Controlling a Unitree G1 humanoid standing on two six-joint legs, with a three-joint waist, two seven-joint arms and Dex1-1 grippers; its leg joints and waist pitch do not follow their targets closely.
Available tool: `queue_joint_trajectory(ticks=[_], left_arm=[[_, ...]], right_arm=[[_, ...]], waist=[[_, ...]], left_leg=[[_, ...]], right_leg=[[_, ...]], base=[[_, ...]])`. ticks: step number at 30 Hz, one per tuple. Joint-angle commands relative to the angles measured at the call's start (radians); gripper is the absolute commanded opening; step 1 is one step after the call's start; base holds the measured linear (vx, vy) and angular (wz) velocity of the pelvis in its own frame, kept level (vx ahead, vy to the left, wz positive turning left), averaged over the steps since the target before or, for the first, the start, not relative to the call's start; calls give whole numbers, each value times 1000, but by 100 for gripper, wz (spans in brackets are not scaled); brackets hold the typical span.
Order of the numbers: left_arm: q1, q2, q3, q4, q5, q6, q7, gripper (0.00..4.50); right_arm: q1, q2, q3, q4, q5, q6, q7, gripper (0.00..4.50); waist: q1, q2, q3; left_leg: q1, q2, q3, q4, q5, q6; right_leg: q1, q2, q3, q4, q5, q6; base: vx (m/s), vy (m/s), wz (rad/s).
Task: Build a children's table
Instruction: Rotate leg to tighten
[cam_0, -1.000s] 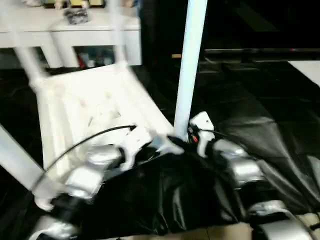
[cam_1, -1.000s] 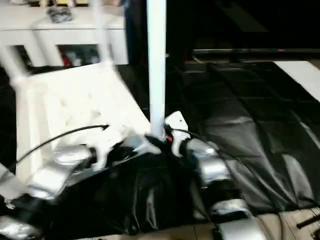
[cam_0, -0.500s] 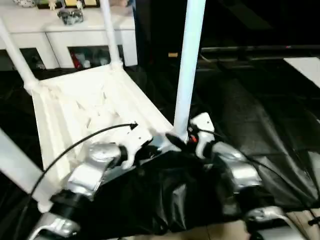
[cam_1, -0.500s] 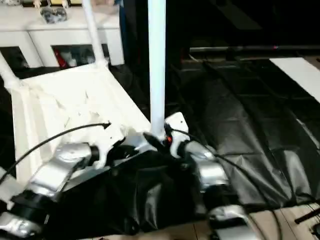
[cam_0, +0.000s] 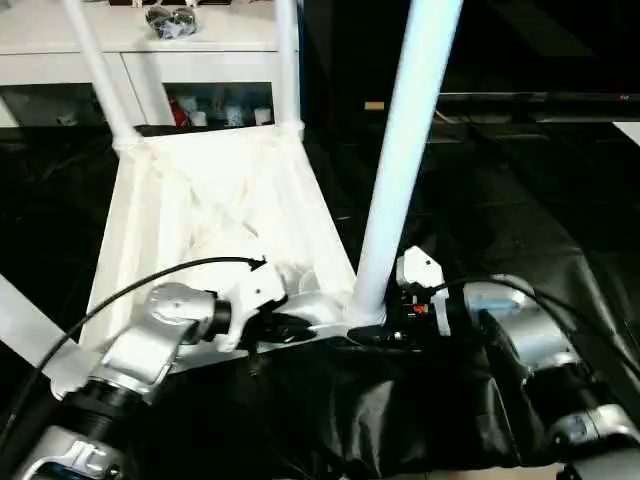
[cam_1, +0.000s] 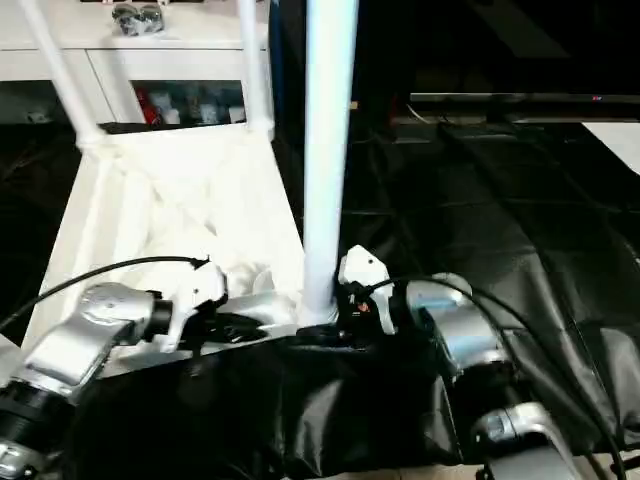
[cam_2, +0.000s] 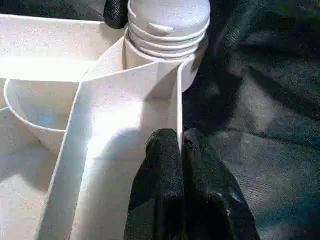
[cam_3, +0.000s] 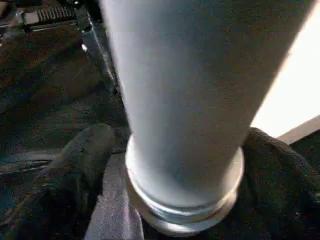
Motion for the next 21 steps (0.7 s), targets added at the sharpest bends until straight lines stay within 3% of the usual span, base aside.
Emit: queue_joint_trajectory(ticks=[1, 3, 8, 12, 13, 15, 21], left_arm=[[-16, -1, -19, -35, -30, -9, -49, 0], [-22, 5, -20, -27, -34, -9, -62, 0], [-37, 13, -21, -6, -40, -7, -83, 0], [-37, 17, -17, -4, -41, -6, -86, 0], [-26, 16, -11, -13, -46, 2, -79, 0], [-18, 13, -7, -19, -48, 5, -69, 0], [-30, -57, 9, 8, 3, -11, 81, 0]], right_arm=[[-16, -9, 12, 2, 13, 12, 21, 378], [-20, -10, 13, -5, 20, 22, 30, 359], [-4, -18, 25, -25, 33, 27, 81, 319], [5, -17, 32, -25, 31, 29, 95, 287], [16, -9, 36, -26, 33, 29, 95, 287], [25, 1, 37, -27, 39, 32, 88, 281], [30, 87, -7, 8, 35, 18, -87, 274]], waist=[[-6, 10, -70], [-4, 11, -70], [2, -6, -70], [5, -4, -70], [4, -12, -70], [5, -8, -70], [0, -11, -69]], left_leg=[[34, 50, -18, -78, -314, 3], [34, 50, -19, -79, -323, -4], [32, 51, -18, -78, -298, 5], [31, 51, -19, -78, -284, 5], [29, 51, -18, -78, -279, 7], [30, 51, -18, -77, -274, 8], [29, 50, -21, -80, -299, -7]], right_leg=[[34, -44, 35, -51, -237, -251], [34, -44, 35, -51, -252, -244], [34, -47, 37, -51, -264, -235], [34, -48, 37, -51, -279, -229], [35, -49, 37, -50, -278, -227], [33, -49, 37, -50, -282, -225], [33, -51, 37, -54, -313, -212]], base=[[0, 0, 0], [0, 0, 0], [0, 0, 0], [0, 0, 0], [0, 0, 0], [0, 0, 0], [0, 0, 0]])
